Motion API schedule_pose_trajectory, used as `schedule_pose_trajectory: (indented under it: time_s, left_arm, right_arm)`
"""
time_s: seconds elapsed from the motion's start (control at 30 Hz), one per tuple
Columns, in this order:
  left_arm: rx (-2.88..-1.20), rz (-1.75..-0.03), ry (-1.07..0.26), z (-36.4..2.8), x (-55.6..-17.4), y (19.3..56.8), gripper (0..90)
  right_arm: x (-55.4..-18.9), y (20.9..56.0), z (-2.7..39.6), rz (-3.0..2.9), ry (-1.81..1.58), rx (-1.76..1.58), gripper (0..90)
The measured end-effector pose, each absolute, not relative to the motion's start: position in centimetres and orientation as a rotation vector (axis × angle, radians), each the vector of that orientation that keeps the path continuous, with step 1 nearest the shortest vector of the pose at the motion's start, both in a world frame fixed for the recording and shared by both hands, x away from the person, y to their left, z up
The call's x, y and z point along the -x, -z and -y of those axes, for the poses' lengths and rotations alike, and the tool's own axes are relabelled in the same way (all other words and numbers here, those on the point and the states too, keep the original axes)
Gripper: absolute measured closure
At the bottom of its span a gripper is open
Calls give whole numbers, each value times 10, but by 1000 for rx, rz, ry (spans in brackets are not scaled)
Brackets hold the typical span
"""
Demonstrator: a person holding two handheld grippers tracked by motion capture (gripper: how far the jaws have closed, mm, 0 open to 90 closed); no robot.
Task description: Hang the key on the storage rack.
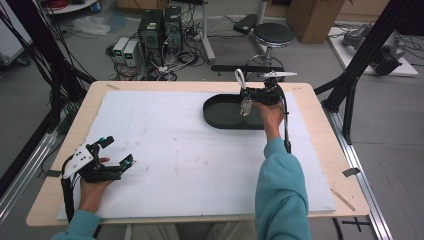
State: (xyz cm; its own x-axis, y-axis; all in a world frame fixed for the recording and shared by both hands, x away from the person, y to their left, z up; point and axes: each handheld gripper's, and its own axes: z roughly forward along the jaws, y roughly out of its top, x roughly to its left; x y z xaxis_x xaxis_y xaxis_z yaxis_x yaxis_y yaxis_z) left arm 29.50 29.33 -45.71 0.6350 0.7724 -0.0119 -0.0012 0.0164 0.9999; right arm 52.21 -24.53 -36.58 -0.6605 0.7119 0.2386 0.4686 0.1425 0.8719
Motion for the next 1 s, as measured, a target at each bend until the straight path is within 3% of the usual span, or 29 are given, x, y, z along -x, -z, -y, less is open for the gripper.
schedule_pose_trajectory:
  time_s: [1.0]
  left_arm:
    - [-1436,-692,-687,-294,-295,457,17]
  right_arm:
    - [-520,371,229,-2148,-1351,-1156,708]
